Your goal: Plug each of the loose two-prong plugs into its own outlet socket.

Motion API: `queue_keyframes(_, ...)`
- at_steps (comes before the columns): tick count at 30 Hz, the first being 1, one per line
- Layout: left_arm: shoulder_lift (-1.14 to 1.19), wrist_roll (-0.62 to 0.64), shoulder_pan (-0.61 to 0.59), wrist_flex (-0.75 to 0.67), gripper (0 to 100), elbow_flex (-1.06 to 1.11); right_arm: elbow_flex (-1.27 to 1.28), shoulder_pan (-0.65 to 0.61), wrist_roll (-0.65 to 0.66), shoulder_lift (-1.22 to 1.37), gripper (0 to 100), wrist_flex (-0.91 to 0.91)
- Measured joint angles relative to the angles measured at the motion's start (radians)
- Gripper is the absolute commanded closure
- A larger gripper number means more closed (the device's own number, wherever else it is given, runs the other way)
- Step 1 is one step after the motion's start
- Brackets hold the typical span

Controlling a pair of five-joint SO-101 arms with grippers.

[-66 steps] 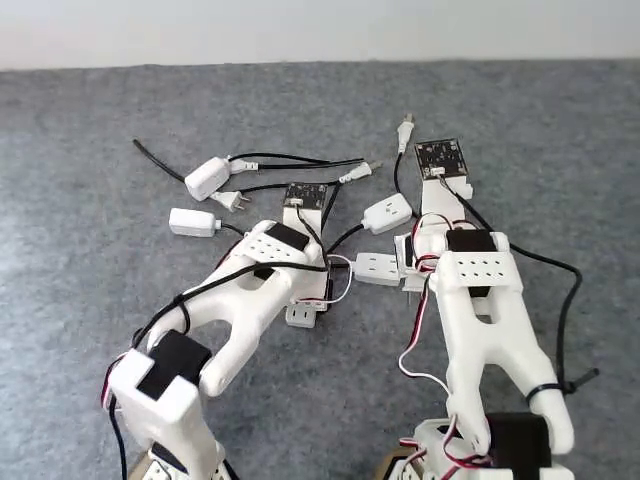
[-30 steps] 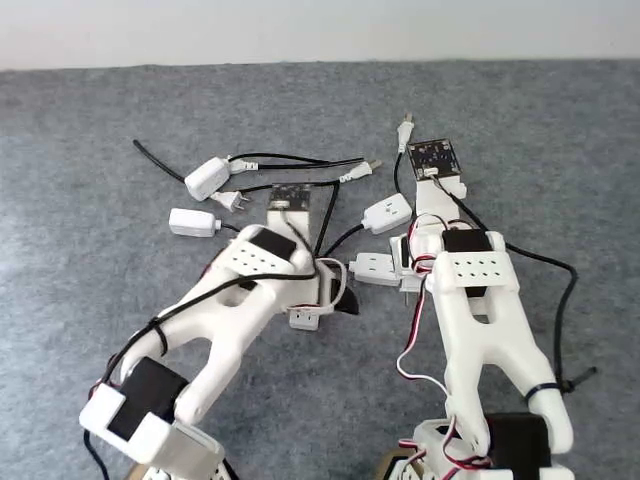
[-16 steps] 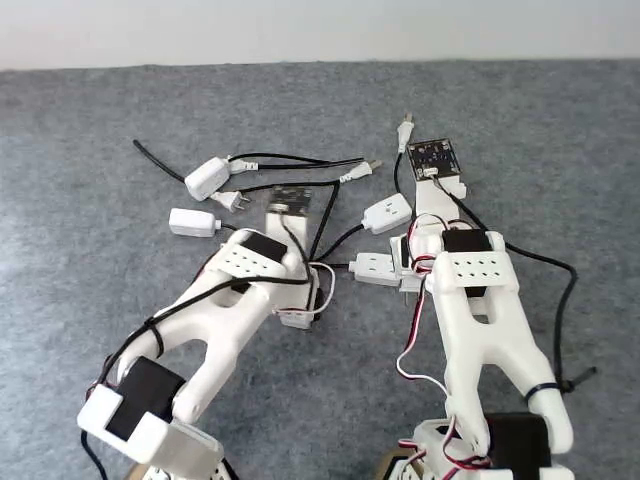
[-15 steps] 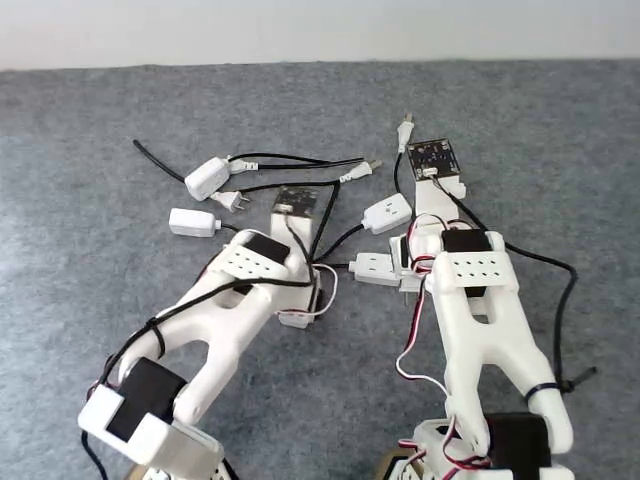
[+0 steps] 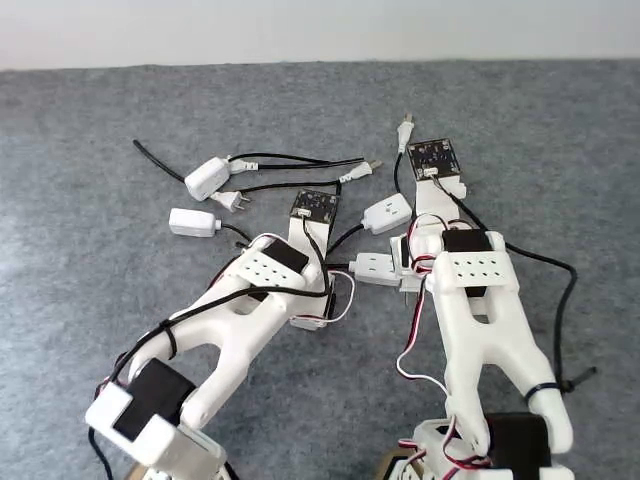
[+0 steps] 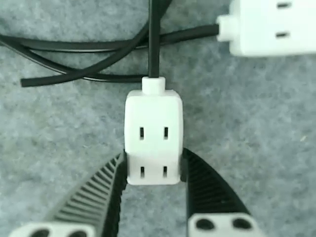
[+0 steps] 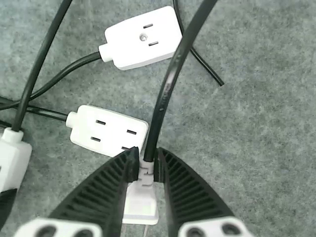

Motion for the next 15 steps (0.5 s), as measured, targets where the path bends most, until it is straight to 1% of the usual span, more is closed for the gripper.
queue_keyframes(6, 0.207, 0.167, 0.006, 0.149, 96, -0.272, 0.000, 0.000, 0.000, 0.000, 99.0, 0.000)
queue_keyframes(10, 0.336, 0.245, 0.011, 0.235, 97, -0.460, 0.000, 0.000, 0.000, 0.000, 99.0, 0.000)
queue_keyframes(12, 0.382, 0.282, 0.012, 0.261, 98, -0.528, 0.000, -0.002, 0.000, 0.000, 99.0, 0.000)
queue_keyframes(15, 0.408, 0.302, 0.005, 0.269, 98, -0.578, 0.000, -0.002, 0.000, 0.000, 99.0, 0.000)
